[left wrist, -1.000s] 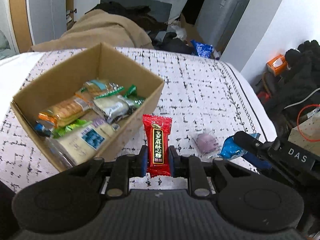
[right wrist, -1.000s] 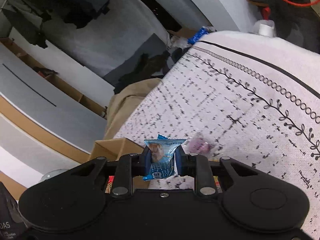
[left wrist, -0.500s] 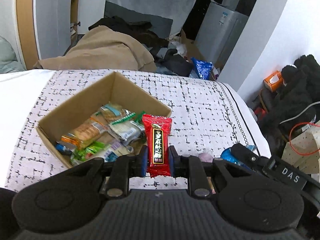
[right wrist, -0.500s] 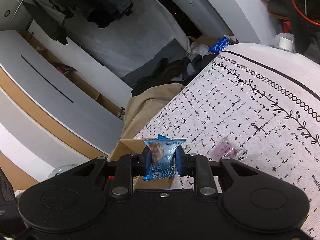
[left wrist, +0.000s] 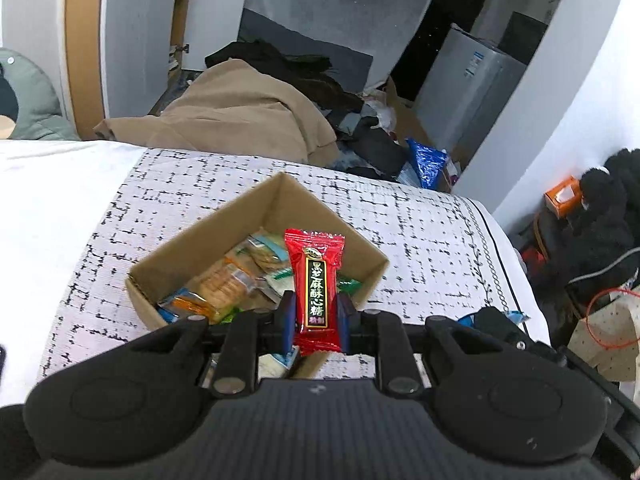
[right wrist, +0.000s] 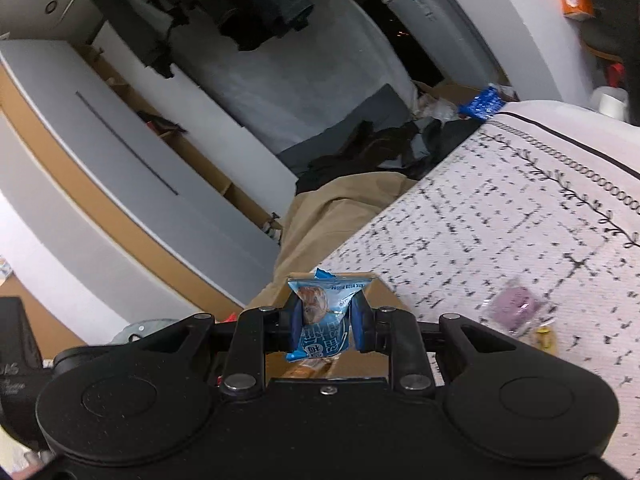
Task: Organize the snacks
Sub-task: 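Carry the red bar and blue pack over the box with both tools, then open both tools to drop the red bar and blue pack into the box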
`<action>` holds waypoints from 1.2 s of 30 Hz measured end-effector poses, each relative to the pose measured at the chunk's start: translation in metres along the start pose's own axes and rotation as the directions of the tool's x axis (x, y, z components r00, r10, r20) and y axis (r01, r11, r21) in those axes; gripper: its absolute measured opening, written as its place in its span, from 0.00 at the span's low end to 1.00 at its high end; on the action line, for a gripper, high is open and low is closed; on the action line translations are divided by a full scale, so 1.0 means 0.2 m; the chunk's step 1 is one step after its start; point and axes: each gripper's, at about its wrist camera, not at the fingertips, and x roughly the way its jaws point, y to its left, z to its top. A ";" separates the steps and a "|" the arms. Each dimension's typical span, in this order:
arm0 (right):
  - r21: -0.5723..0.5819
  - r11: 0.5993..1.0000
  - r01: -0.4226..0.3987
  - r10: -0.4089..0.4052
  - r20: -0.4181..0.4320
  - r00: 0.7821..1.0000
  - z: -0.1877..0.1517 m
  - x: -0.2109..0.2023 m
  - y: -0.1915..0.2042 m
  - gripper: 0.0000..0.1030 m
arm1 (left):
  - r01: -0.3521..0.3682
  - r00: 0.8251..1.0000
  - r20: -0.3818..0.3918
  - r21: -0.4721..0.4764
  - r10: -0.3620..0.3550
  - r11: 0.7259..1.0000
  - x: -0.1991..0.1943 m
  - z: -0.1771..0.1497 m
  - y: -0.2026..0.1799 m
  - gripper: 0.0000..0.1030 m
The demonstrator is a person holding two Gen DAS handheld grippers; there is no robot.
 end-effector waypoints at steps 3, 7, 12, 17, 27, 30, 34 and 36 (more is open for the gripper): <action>-0.019 1.000 -0.014 0.014 0.000 1.000 -0.02 0.02 0.04 0.23 | -0.003 1.000 -0.005 -0.021 0.002 1.000 0.01 0.02 0.05 0.20; -0.044 0.999 -0.024 0.023 -0.010 1.000 -0.05 0.05 0.08 0.23 | -0.007 1.000 -0.019 -0.053 0.006 0.999 0.03 0.04 0.12 0.20; -0.062 0.998 -0.028 0.026 -0.032 0.999 -0.09 0.10 0.11 0.23 | -0.015 0.999 -0.042 -0.078 0.011 0.997 0.08 0.05 0.19 0.20; -0.085 0.996 -0.040 0.036 -0.049 0.998 -0.13 0.15 0.15 0.23 | -0.007 0.998 -0.068 -0.092 0.000 0.996 0.14 0.05 0.23 0.20; -0.107 0.994 -0.032 0.022 -0.098 0.995 -0.18 0.28 0.17 0.23 | -0.007 0.996 -0.093 -0.075 0.000 0.997 0.23 0.05 0.26 0.25; -0.111 0.993 -0.031 0.019 -0.107 0.994 -0.18 0.31 0.18 0.23 | -0.017 0.994 -0.110 -0.086 0.007 0.996 0.24 0.07 0.27 0.26; -0.114 0.993 -0.035 0.020 -0.130 0.991 -0.18 0.34 0.19 0.27 | -0.030 0.994 -0.110 -0.075 0.022 0.997 0.23 0.08 0.28 0.33; -0.117 0.993 -0.024 0.007 -0.146 0.989 -0.19 0.34 0.19 0.37 | -0.035 0.993 -0.111 -0.070 0.027 0.997 0.22 0.08 0.28 0.37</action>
